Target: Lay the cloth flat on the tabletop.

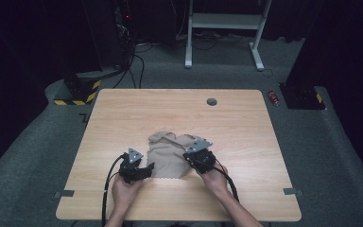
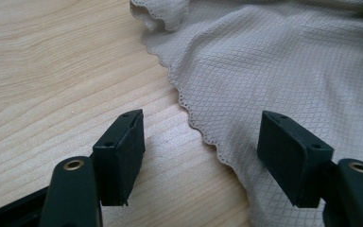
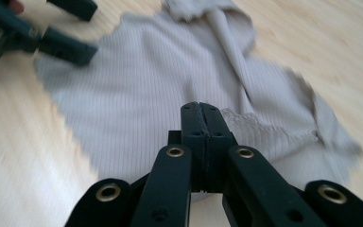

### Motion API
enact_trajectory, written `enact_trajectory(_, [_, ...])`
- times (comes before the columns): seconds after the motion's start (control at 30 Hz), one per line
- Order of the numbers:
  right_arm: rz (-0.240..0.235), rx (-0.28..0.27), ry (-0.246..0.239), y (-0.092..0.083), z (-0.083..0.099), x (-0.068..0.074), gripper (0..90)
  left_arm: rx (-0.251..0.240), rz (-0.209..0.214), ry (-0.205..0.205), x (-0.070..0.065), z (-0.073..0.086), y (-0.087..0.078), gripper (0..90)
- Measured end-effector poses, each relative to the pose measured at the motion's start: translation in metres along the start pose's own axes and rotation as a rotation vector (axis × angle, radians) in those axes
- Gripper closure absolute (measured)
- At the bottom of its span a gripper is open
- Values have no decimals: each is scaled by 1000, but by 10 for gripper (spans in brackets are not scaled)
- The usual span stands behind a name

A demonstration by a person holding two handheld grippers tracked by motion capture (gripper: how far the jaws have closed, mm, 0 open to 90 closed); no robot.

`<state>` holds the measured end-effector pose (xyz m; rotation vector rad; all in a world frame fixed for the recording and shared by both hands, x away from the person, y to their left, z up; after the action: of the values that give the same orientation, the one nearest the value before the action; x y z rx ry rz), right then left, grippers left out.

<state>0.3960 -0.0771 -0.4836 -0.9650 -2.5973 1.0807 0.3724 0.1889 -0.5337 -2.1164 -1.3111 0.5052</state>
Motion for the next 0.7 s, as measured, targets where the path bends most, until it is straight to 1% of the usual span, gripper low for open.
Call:
enact_trajectory(0.1, [28,3,27,-19,22,-2,896,0,0,-1,0,0,0,327])
enact_trajectory(0.2, [54,17,58,-30,42,-5,896,0,0,0,0,0,0,327])
enact_trajectory(0.23, [56,26,77,-31,52,-7,896,0,0,-2,0,0,0,327])
enact_trajectory(0.37, [63,59,114,-32,73,-8,895,-1,5,0,-1,0,0,323])
enact_trajectory(0.4, [61,57,123,-32,75,-9,893,-4,12,-4,-2,1,-1,323])
enact_trajectory(0.43, [52,51,143,-33,77,-10,869,-5,31,-6,-2,2,-2,323])
enact_trajectory(0.47, [49,37,150,-37,77,-12,836,-10,40,2,-2,3,-3,334])
enact_trajectory(0.57, [57,-3,160,-44,72,-14,782,-11,54,-2,-2,7,-10,410])
enact_trajectory(0.6, [61,-12,159,-45,70,-16,764,-11,59,-3,-2,8,-13,414])
enact_trajectory(0.63, [63,-23,162,-47,67,-18,748,-17,62,4,-3,8,-17,424])
enact_trajectory(0.7, [71,-39,163,-46,62,-22,737,-30,65,43,-9,7,-25,462])
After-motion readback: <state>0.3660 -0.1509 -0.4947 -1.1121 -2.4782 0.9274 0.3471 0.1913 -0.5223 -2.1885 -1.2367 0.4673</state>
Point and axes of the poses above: each handheld gripper's, and its own axes: y roughly forward along the jaws, z roughly out of its underside, x roughly to its left, the point moved 1 cm from there along y, roughly forward along the jaws, and after that the axes turned 1 degree about z, right-handed, at the moved point
